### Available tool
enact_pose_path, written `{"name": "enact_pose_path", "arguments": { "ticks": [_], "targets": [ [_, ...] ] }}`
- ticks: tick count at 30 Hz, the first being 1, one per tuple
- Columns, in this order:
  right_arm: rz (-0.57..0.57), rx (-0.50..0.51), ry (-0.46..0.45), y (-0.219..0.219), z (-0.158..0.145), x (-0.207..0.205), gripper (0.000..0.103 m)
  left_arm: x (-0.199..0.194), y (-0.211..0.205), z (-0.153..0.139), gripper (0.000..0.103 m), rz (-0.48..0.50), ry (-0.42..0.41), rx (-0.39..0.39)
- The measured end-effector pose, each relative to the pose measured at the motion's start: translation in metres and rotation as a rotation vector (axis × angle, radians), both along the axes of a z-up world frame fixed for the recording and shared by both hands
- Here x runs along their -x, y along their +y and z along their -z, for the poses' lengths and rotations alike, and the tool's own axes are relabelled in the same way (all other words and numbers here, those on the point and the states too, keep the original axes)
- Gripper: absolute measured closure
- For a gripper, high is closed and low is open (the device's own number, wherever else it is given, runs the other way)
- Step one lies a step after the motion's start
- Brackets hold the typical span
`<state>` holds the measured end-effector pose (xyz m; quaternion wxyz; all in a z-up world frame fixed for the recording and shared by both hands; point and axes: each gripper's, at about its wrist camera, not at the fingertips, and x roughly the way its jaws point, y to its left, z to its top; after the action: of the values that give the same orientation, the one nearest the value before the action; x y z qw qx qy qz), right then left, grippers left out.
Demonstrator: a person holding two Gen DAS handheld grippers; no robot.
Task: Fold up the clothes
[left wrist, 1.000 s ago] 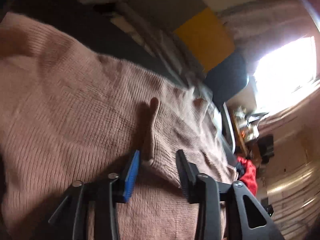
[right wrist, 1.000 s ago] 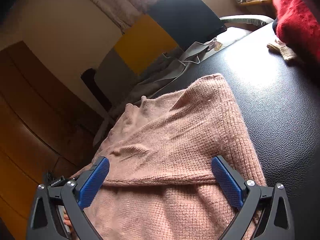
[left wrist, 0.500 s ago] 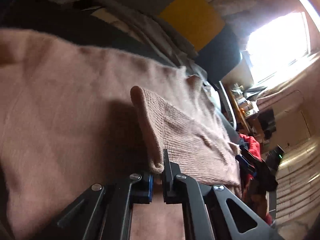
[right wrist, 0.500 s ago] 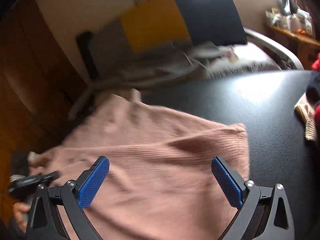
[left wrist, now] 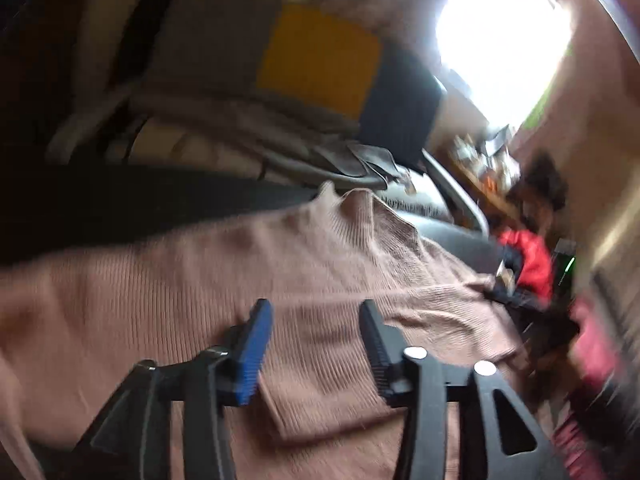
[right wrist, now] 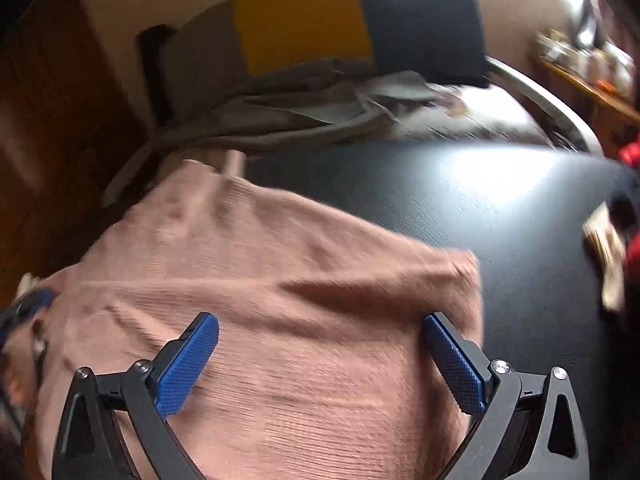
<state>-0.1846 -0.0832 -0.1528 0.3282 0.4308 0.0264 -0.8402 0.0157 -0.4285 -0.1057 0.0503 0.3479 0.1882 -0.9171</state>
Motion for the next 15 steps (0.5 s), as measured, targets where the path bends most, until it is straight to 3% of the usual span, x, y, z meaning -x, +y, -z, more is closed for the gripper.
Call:
{"name": "enact_pose_path", "arguments": {
  "ticks": [3,5,7,8,12,15],
  "targets": [
    [-0.107,0.020,0.019,-0.024,-0.018,0.008,0.000,0.044,-0.010,-0.008,0.048,0.076,-0.017,0.057],
    [-0.158,0.011,0.033,-0.044,-0.025,0.018,0.008,0.075,-0.017,-0.006,0.047,0.093,-0.040,0.074],
    [-0.216,-0.008,0.007,-0.071,-0.027,0.034,0.038,0.100,-0.028,0.002,0.047,0.115,-0.065,0.099],
    [-0.232,-0.022,-0.003,-0.085,-0.026,0.042,0.041,0.110,-0.032,0.005,0.047,0.129,-0.075,0.103],
    [-0.290,-0.070,-0.030,-0.132,-0.015,0.079,0.044,0.158,-0.038,0.025,0.047,0.188,-0.128,0.064],
    [-0.321,-0.106,-0.047,-0.155,-0.005,0.098,0.045,0.187,-0.030,0.037,0.047,0.236,-0.161,0.084]
  ]
}}
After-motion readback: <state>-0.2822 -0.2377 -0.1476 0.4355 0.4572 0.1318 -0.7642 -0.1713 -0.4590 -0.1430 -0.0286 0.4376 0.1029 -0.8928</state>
